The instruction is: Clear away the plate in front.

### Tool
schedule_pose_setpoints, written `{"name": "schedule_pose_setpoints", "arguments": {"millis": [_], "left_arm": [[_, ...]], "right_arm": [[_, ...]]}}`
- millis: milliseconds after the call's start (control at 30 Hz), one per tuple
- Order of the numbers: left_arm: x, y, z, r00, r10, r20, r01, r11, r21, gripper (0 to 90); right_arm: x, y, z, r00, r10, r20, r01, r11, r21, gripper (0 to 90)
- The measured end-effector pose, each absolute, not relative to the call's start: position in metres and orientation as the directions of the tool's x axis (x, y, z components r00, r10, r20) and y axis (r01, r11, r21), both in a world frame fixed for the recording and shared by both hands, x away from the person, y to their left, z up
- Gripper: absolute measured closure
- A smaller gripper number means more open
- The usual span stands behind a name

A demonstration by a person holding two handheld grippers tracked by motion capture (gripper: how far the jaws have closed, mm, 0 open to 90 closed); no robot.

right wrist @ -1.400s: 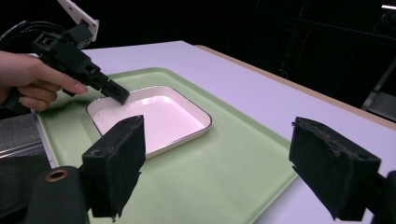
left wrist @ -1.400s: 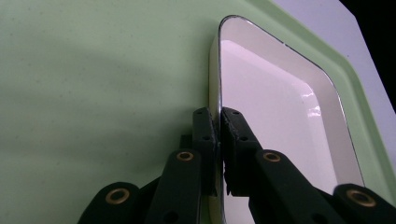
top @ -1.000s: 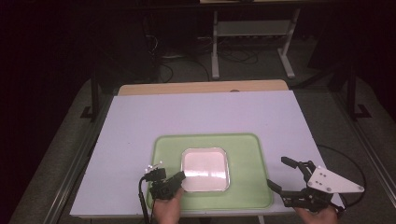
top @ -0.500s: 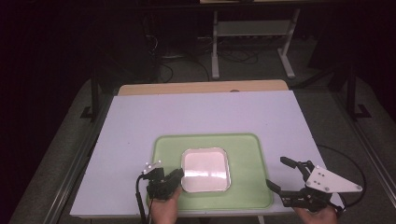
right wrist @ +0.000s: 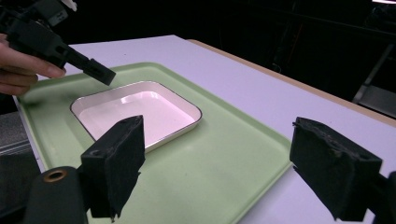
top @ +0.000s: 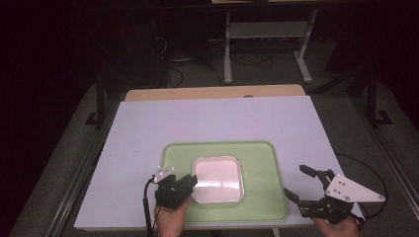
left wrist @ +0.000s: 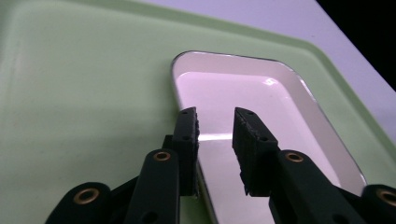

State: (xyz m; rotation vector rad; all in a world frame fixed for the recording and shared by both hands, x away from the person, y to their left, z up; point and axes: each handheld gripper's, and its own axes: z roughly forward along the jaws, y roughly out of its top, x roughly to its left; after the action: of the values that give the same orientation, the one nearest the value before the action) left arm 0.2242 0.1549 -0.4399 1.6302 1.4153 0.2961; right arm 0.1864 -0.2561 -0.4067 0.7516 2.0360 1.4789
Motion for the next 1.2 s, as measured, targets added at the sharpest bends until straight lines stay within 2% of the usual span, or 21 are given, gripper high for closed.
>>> {"name": "schedule_pose_setpoints", "arguments": {"millis": [33, 467, 1200], "left_arm": [[0.222, 0.155, -0.438, 0.346, 0.868, -0.356, 0.635, 0.063, 0.77, 67.5], [0.217, 0.171, -0.426, 0.486, 0.836, -0.256, 0.538, -0.055, 0.841, 56.2], [0.213, 0.194, -0.413, 0.589, 0.797, -0.135, 0.427, -0.165, 0.889, 43.4]], "right_arm": [[0.187, -0.257, -0.408, -0.715, 0.695, -0.076, 0.145, 0.254, 0.956, 16.4], [0.189, -0.261, -0.41, -0.701, 0.71, -0.068, 0.167, 0.256, 0.952, 15.8], [0.19, -0.264, -0.411, -0.692, 0.719, -0.065, 0.179, 0.257, 0.95, 15.4]]}}
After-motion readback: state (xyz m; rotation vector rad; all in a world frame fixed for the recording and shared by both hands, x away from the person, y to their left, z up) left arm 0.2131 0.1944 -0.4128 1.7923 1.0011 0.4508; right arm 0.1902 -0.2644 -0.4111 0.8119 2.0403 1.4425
